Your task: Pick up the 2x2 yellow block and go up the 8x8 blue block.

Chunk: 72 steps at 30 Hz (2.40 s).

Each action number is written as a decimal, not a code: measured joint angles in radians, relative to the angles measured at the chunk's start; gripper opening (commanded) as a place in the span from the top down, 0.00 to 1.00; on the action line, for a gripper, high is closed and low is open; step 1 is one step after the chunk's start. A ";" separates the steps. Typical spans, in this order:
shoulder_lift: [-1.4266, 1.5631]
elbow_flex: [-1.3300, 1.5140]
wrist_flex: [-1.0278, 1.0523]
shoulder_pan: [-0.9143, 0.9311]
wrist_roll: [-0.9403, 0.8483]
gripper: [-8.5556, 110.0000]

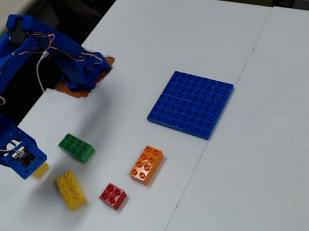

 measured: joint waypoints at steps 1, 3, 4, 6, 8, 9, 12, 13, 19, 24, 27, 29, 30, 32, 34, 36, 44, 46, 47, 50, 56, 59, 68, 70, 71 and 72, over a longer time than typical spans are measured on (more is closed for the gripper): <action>-0.014 0.000 -0.011 -0.002 0.000 0.73; -0.038 0.000 -0.021 -0.002 -0.014 0.73; -0.048 0.000 -0.026 -0.002 -0.018 0.73; -0.074 0.000 -0.029 -0.002 -0.021 0.73; -0.097 0.000 -0.035 -0.002 -0.026 0.73; -0.107 0.000 -0.035 -0.002 -0.032 0.73; -0.133 0.000 -0.038 0.000 -0.044 0.73; -0.140 0.000 -0.038 0.005 -0.048 0.73; -0.155 0.000 -0.038 0.014 -0.072 0.74; -0.172 0.000 -0.049 0.029 -0.086 0.77; -0.179 0.000 -0.044 0.029 -0.087 0.89; -0.179 0.000 -0.048 0.031 -0.087 0.93; -0.179 0.000 -0.051 0.032 -0.087 0.93; -0.179 0.000 -0.054 0.032 -0.086 0.93; -0.179 0.000 -0.052 0.032 -0.080 0.93; -0.179 0.000 -0.032 0.029 -0.063 0.93; -0.018 0.000 0.140 -0.107 0.130 0.93; 0.037 0.000 0.176 -0.164 0.206 0.93; 0.066 0.000 0.198 -0.195 0.250 0.93; 0.149 0.000 0.256 -0.296 0.388 0.93; 0.273 0.000 0.268 -0.525 0.678 0.93; 0.296 0.000 0.268 -0.644 0.787 0.93; 0.265 -0.126 0.270 -0.954 0.973 0.93; 0.245 -0.138 0.262 -1.019 1.000 0.93; 0.229 -0.152 0.259 -1.052 1.006 0.93; 0.213 -0.163 0.253 -1.083 1.019 0.93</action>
